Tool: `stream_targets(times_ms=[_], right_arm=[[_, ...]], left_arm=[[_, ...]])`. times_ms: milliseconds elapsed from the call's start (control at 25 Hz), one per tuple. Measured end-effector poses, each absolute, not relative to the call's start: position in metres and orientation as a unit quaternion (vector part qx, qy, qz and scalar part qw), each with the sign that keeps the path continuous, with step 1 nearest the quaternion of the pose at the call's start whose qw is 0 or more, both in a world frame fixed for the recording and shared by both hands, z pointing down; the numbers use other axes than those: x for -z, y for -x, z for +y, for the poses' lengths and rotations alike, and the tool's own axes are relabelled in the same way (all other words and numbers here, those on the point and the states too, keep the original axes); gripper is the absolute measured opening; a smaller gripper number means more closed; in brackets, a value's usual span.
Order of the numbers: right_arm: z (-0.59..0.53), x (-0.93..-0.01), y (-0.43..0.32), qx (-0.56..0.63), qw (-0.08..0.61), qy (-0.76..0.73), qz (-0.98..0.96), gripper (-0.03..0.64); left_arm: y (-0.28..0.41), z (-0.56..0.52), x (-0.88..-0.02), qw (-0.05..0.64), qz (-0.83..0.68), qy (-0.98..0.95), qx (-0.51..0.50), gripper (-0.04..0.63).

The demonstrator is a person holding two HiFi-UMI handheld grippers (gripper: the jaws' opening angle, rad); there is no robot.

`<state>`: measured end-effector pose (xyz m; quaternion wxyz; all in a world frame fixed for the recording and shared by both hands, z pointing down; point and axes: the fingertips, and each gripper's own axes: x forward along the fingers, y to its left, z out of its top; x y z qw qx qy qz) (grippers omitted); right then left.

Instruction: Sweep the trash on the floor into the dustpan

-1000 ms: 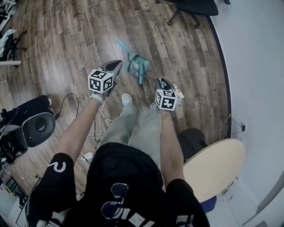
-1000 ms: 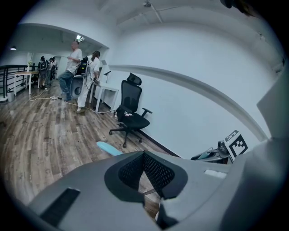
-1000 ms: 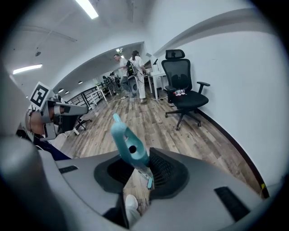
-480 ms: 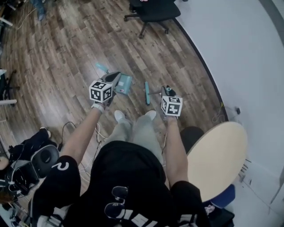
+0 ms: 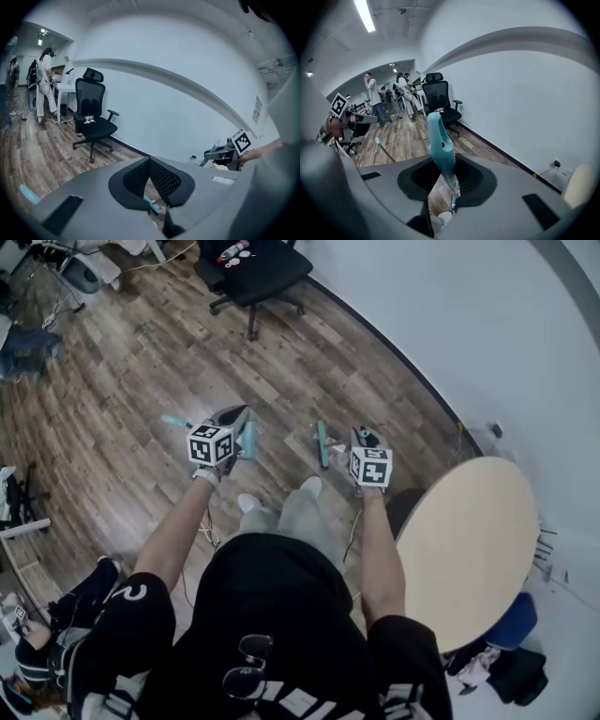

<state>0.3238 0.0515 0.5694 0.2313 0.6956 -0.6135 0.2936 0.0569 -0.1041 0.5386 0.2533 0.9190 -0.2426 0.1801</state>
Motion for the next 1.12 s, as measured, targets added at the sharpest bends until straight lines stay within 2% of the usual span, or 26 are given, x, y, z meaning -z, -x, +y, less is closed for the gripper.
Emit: stream_targets(times_ms=[680, 920, 1120], right_arm=[[0.165, -0.615, -0.531, -0.358, 0.179, -0.777, -0.486, 0.087], [0.189, -0.648, -0.566, -0.384, 0.177, -0.790, -0.445, 0.089], [0.207, -0.701, -0.558, -0.431, 0.191, -0.770, -0.430, 0.089]], left_arm=[[-0.321, -0.060, -0.551, 0.228, -0.104, -0.937, -0.242, -0.003], [-0.379, -0.046, -0.564, 0.231, -0.067, -0.935, -0.262, -0.003], [-0.405, -0.037, -0.587, 0.237, -0.049, -0.927, -0.286, -0.003]])
